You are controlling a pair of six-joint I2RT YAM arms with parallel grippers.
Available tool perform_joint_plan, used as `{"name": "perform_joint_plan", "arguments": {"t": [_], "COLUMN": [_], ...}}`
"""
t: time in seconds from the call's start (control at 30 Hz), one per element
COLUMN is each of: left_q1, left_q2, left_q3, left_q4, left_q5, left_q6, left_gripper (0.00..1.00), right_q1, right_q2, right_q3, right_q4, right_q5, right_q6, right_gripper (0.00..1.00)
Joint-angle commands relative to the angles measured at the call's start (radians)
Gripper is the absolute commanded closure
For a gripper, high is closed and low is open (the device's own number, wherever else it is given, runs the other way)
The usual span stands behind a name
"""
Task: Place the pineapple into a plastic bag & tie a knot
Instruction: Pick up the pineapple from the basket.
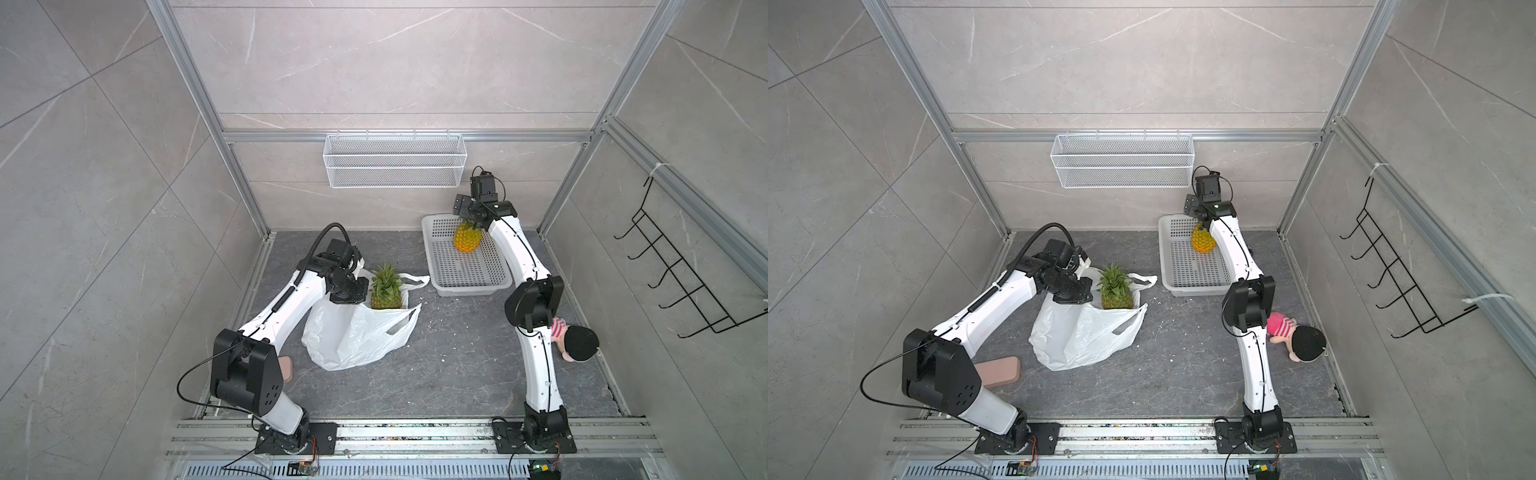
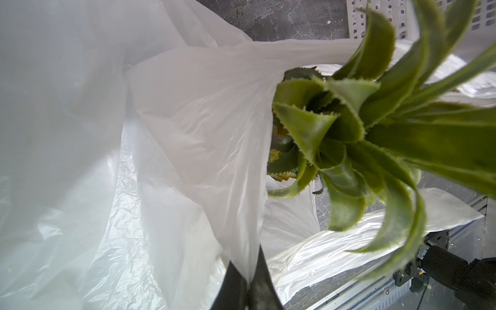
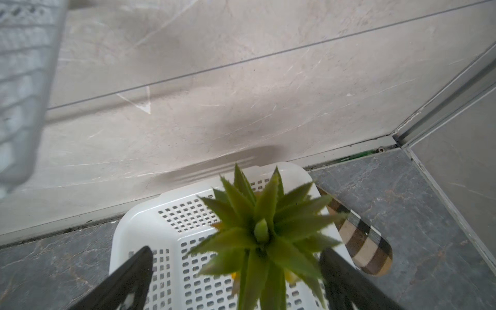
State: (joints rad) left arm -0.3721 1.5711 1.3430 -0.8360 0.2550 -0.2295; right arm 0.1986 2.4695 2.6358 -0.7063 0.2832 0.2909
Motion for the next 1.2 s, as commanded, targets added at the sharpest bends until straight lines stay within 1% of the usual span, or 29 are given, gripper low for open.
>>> {"name": "perform_joint_plan", "arguments": {"t": [0.0, 0.1, 0.23, 0.27, 0.33, 0.47, 0.5, 0.57, 0.63, 0.7, 0.77, 0.8, 0.83, 0.87, 0.93, 1.0, 1.07, 1.17], "left_q1": [0.005, 0.004, 0.005, 0.005, 0.005, 0.005, 0.005, 0.005, 0.005, 0.005, 0.005, 0.006, 0.005, 0.004, 0.005, 0.004, 0.002, -0.020], "left_q2": [-0.037, -0.034, -0.035, -0.036, -0.036, -0.036, -0.038, -0.042, -0.047, -0.054, -0.070, -0.077, -0.088, -0.100, -0.123, -0.156, -0.200, -0.287], "left_q3": [0.005, 0.008, 0.007, 0.007, 0.005, 0.010, 0.010, 0.008, 0.006, 0.003, -0.004, -0.007, -0.008, -0.011, -0.016, -0.026, -0.039, -0.059], "left_q4": [0.003, 0.000, -0.003, -0.002, -0.003, -0.006, -0.005, -0.006, -0.008, -0.015, -0.015, -0.015, -0.014, -0.012, -0.011, -0.010, -0.011, -0.001], "left_q5": [0.020, 0.020, 0.018, 0.017, 0.014, 0.006, 0.005, 0.001, -0.007, -0.029, -0.054, -0.063, -0.071, -0.078, -0.091, -0.118, -0.144, -0.165], "left_q6": [0.024, 0.024, 0.024, 0.025, 0.025, 0.024, 0.024, 0.026, 0.027, 0.032, 0.032, 0.032, 0.032, 0.027, 0.023, 0.019, 0.015, 0.010], "left_gripper": [1.00, 1.00, 1.00, 1.00, 1.00, 1.00, 1.00, 1.00, 1.00, 1.00, 0.99, 0.94, 0.87, 0.77, 0.60, 0.45, 0.35, 0.27], "right_q1": [-0.010, -0.023, -0.038, -0.040, -0.040, -0.040, -0.040, -0.039, -0.039, -0.039, -0.038, -0.039, -0.040, -0.039, -0.040, -0.039, -0.040, -0.041], "right_q2": [0.092, 0.169, 0.199, 0.200, 0.200, 0.172, 0.156, 0.107, 0.022, -0.085, -0.243, -0.317, -0.395, -0.459, -0.556, -0.669, -0.767, -0.898], "right_q3": [0.137, 0.205, 0.193, 0.186, 0.173, 0.168, 0.166, 0.153, 0.106, -0.004, -0.226, -0.331, -0.438, -0.512, -0.609, -0.735, -0.839, -0.940], "right_q4": [-0.054, -0.054, -0.041, -0.038, -0.037, -0.055, -0.060, -0.079, -0.085, -0.051, 0.053, 0.117, 0.174, 0.193, 0.180, 0.191, 0.193, 0.163], "right_q5": [-0.016, -0.013, -0.010, -0.010, -0.012, -0.039, -0.046, -0.054, -0.069, -0.092, -0.123, -0.137, -0.148, -0.155, -0.174, -0.203, -0.207, -0.196], "right_q6": [-0.022, -0.003, 0.008, 0.005, -0.009, -0.038, -0.044, -0.052, -0.055, -0.057, -0.054, -0.054, -0.055, -0.049, -0.042, -0.031, -0.017, 0.005], "right_gripper": [0.05, 0.10, 0.20, 0.25, 0.40, 0.90, 0.99, 1.00, 1.00, 1.00, 1.00, 1.00, 1.00, 1.00, 1.00, 1.00, 1.00, 1.00]}}
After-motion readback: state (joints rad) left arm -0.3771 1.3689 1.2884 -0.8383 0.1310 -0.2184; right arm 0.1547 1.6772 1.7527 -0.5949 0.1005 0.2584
